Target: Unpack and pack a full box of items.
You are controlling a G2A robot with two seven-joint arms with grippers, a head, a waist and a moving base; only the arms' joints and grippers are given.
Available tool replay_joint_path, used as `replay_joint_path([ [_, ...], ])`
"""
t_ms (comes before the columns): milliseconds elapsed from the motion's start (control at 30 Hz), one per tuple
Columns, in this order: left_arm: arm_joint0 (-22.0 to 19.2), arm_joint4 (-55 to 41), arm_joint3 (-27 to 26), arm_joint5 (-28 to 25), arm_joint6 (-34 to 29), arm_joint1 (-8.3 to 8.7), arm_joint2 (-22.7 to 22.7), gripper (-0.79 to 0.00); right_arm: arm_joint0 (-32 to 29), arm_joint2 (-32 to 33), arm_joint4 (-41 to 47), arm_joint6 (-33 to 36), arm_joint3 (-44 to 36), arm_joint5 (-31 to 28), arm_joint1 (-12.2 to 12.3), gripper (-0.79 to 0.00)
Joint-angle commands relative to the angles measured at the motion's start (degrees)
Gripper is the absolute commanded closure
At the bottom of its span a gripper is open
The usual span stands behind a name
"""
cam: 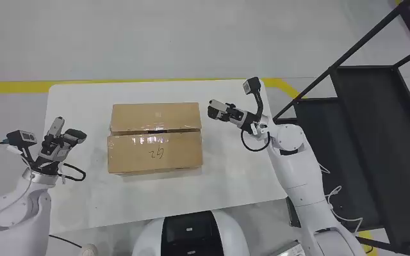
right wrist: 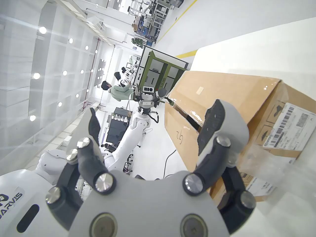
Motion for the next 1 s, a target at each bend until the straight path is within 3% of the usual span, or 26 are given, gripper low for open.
replay_joint_path([
  [0, 0.00, 0.00, 0.00, 0.00, 0.00, 0.00, 0.00, -0.784, 0.00, 0.00, 0.00, 0.00, 0.00, 0.00, 0.00, -0.785],
  [300, 0.00, 0.00, 0.00, 0.00, 0.01, 0.00, 0.00, -0.785, -0.12, -0.72, -2.60, 0.31, -0.73, 1.35, 0.17, -0.785],
  [700, -0.18, 5.05, -0.61, 1.11, 3.42, -0.12, 0.43, -0.785, 0.31, -3.59, -5.42, 15.04, 1.80, 1.13, 1.88, -0.785],
  [967, -0.64, 6.68, -0.42, 1.04, 5.72, -0.38, 0.94, -0.785, 2.04, -6.78, -7.06, 14.68, 4.53, 0.63, 2.15, -0.785],
])
